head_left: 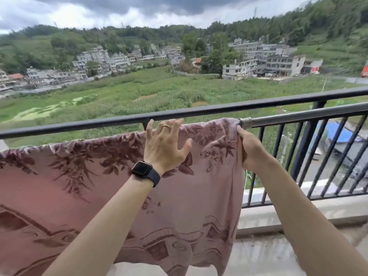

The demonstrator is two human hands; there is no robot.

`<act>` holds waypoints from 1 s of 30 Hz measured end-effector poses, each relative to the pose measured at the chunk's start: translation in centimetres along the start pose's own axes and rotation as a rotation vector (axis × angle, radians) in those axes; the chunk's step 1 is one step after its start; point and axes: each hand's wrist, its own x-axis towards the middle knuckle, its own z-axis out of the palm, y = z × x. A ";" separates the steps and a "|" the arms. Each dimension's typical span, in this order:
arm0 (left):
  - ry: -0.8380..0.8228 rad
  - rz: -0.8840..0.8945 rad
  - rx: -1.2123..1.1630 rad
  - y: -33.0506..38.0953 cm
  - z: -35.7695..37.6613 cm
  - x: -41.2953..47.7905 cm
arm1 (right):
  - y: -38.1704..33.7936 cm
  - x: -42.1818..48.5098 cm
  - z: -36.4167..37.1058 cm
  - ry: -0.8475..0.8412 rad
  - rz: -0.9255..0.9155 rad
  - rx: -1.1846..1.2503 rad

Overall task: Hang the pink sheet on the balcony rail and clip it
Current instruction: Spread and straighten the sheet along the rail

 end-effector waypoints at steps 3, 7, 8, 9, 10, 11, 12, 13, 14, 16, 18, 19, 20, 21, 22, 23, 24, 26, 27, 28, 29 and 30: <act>-0.020 0.038 -0.027 3.4 2.1 2.1 | -2.0 -0.3 -0.9 0.007 0.008 -0.133; 0.096 0.238 0.055 2.3 4.3 3.0 | -6.2 -1.7 -2.0 0.175 -0.239 -0.371; 0.141 0.269 0.067 1.9 4.7 3.1 | -6.8 -2.0 -2.0 0.212 -0.300 -0.392; 0.184 0.290 0.073 1.6 5.0 3.1 | -7.2 -2.2 -2.0 0.235 -0.350 -0.404; 0.226 0.308 0.075 1.3 5.2 3.1 | -7.3 -2.4 -2.1 0.257 -0.382 -0.414; 0.268 0.335 0.079 0.8 5.4 3.0 | -7.3 -2.7 -2.3 0.270 -0.401 -0.414; 0.304 0.362 0.093 0.2 5.4 2.8 | -7.1 -2.7 -2.6 0.279 -0.413 -0.410; 0.329 0.378 0.113 -0.5 5.4 2.5 | -6.7 -2.8 -2.8 0.292 -0.420 -0.413; 0.333 0.374 0.127 -1.2 5.2 2.2 | -6.3 -3.0 -3.0 0.308 -0.433 -0.445; 0.303 0.347 0.114 -2.8 4.9 1.4 | -4.9 -3.0 -3.3 0.311 -0.469 -0.573; 0.259 0.267 0.079 -3.1 4.4 0.4 | -3.5 -2.9 -3.5 0.252 -0.481 -0.689; 0.234 0.199 0.067 -2.6 3.8 0.0 | -3.1 -3.0 -3.6 0.207 -0.475 -0.706; 0.221 0.120 0.058 -1.6 3.3 -0.3 | -2.7 -2.9 -3.6 0.167 -0.470 -0.700; 0.225 0.052 0.045 -0.2 2.7 -0.7 | -2.5 -2.7 -3.8 0.145 -0.467 -0.690; 0.234 0.020 0.019 1.7 2.3 -1.1 | -2.3 -2.6 -3.9 0.140 -0.479 -0.687; 0.241 0.036 -0.014 3.9 2.1 -1.5 | -2.2 -2.4 -3.9 0.135 -0.492 -0.672; 0.239 0.073 -0.037 6.3 2.1 -1.7 | -2.2 -2.3 -3.9 0.125 -0.501 -0.658; 0.172 0.079 -0.044 10.8 2.6 -1.4 | -2.0 -2.2 -3.9 0.076 -0.518 -0.643; 0.105 0.024 -0.025 12.7 2.9 -0.8 | -1.9 -2.1 -4.0 0.039 -0.512 -0.639; 0.017 -0.049 0.014 14.5 3.2 -0.1 | -2.0 -2.2 -4.2 -0.013 -0.484 -0.631; -0.072 -0.132 0.050 16.1 3.3 0.6 | -2.2 -2.3 -4.6 -0.073 -0.447 -0.630; -0.152 -0.214 0.067 17.2 3.5 1.3 | -2.4 -2.1 -5.1 -0.143 -0.420 -0.650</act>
